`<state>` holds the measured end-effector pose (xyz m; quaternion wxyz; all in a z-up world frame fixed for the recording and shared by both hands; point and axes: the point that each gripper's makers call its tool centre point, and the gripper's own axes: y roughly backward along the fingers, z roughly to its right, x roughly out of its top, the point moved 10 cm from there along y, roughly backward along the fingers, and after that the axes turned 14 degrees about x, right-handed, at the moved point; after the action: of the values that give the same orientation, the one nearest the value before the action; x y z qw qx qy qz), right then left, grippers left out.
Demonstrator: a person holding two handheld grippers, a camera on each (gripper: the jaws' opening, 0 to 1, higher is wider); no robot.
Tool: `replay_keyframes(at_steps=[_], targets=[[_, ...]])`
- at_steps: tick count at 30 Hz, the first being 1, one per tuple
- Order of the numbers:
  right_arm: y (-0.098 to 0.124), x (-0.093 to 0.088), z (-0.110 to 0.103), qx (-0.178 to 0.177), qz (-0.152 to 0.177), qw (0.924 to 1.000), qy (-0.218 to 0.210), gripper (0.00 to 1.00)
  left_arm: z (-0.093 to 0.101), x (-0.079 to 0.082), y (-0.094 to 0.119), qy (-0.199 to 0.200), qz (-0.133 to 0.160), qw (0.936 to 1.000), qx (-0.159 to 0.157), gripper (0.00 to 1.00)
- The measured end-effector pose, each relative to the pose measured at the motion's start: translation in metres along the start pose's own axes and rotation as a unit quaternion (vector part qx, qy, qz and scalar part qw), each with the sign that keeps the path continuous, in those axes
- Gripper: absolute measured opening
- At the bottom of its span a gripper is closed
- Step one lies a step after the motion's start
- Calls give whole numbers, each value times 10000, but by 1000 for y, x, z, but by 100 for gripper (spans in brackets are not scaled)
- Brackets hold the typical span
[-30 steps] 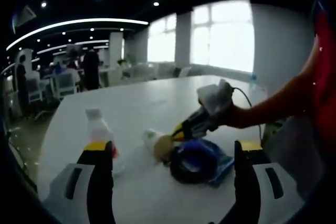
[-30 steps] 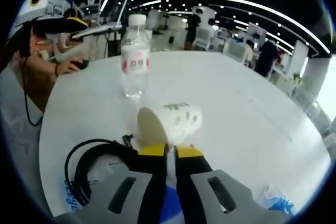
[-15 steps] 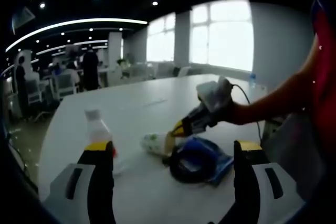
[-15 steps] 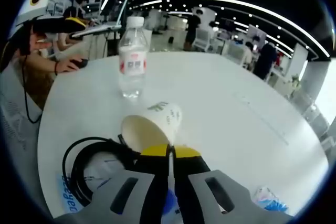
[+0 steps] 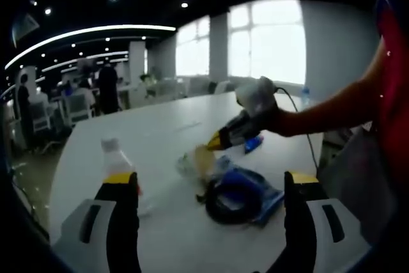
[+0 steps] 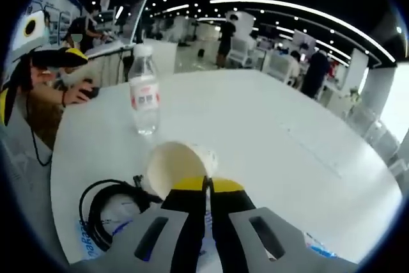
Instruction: Arrange the tabletop items into an orderly group along one side of the table until the central work area is clear of visible clutter.
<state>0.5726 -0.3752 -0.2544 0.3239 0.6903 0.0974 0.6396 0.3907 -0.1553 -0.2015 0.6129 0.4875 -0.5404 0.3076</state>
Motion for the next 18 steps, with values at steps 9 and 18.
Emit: replay_keyframes(at_steps=[9, 18], targets=[[18, 18, -6, 384, -66, 9988, -296, 1, 5, 2, -3, -87, 27, 9999, -69, 92], [43, 43, -19, 841, -158, 9948, -556, 1, 12, 9, -2, -489, 131, 9986, -154, 92]])
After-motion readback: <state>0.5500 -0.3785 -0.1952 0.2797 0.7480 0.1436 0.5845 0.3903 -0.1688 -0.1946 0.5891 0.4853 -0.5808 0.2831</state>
